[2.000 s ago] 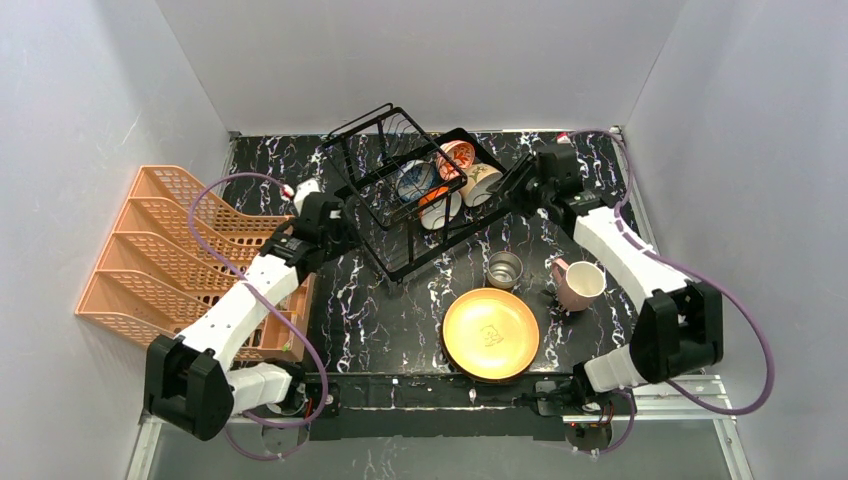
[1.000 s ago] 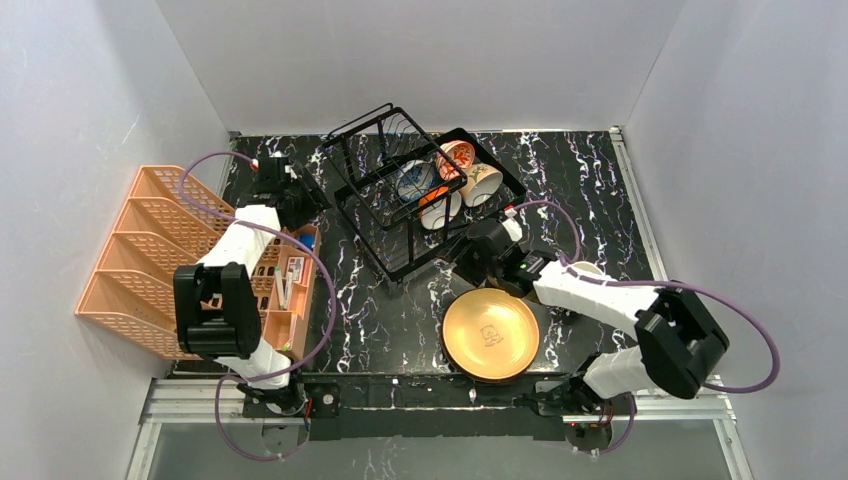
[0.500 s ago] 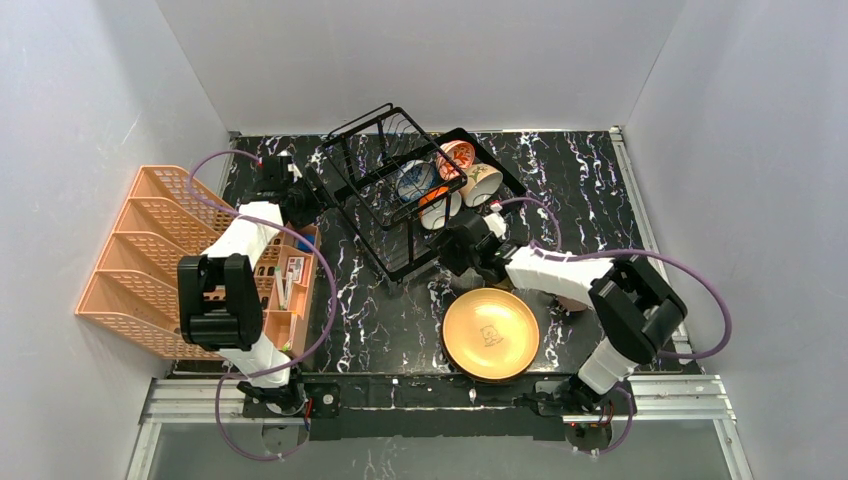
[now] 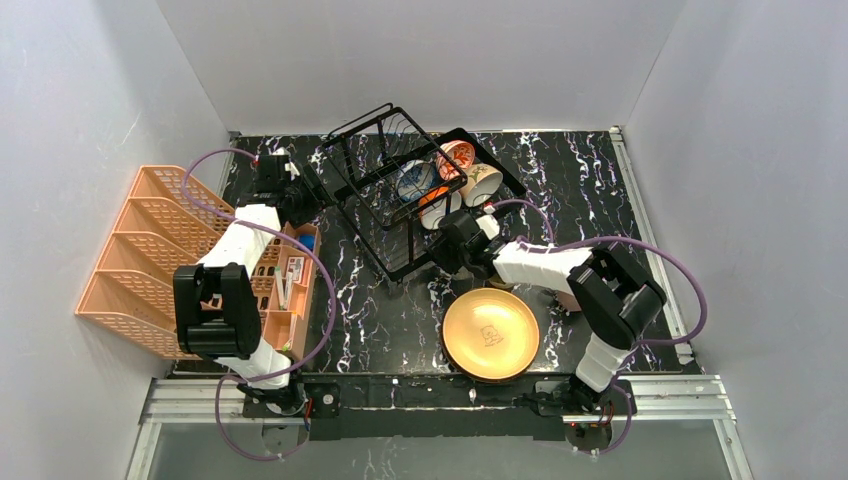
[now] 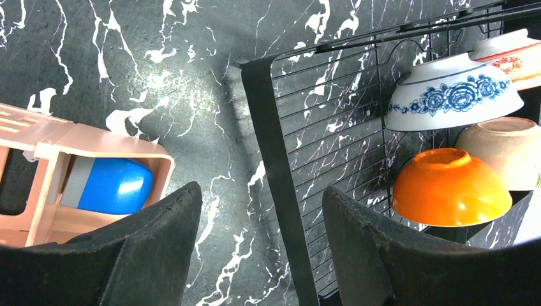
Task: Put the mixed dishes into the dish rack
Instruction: Move the dish rack to the center of the board.
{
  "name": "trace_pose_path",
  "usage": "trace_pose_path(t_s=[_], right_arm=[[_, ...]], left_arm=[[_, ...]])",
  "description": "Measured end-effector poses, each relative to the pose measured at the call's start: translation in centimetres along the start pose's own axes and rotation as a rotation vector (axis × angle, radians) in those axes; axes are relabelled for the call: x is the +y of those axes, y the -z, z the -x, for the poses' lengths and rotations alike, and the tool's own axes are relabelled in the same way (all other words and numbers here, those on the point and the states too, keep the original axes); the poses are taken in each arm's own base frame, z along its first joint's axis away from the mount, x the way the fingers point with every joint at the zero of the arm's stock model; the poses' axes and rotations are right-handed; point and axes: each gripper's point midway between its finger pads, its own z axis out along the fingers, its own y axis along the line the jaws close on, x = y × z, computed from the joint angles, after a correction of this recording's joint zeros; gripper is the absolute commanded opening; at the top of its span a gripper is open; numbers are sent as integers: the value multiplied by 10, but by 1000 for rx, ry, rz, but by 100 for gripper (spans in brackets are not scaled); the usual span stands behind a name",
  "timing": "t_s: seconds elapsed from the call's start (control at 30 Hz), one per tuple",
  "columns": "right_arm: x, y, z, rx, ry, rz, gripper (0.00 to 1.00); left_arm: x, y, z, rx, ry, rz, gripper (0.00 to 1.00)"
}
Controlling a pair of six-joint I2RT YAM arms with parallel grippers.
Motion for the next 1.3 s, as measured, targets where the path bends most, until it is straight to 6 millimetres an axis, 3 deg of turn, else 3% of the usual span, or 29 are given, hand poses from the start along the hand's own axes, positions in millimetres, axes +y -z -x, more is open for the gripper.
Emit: trace_pose_path(t_s=[0.13,0.3,0.7,1.07,1.3], right_arm=[[-2,-2,-1,0,3,-7,37],[-2,-1,-1,4,23,-14,1],[-11,9,10,66,124,-39,1],[-35,19,45,201,299,-9,1],[-47,24,66,280,465,-7,1]], left_arm=[[0,1,0,0,1,1,68],[3,3,-5,13,3,9,68],[5,8,-12,23,0,9,69],[-1,23,-17,20,1,-33,68],[0,45,-25,9,7,-34,68]])
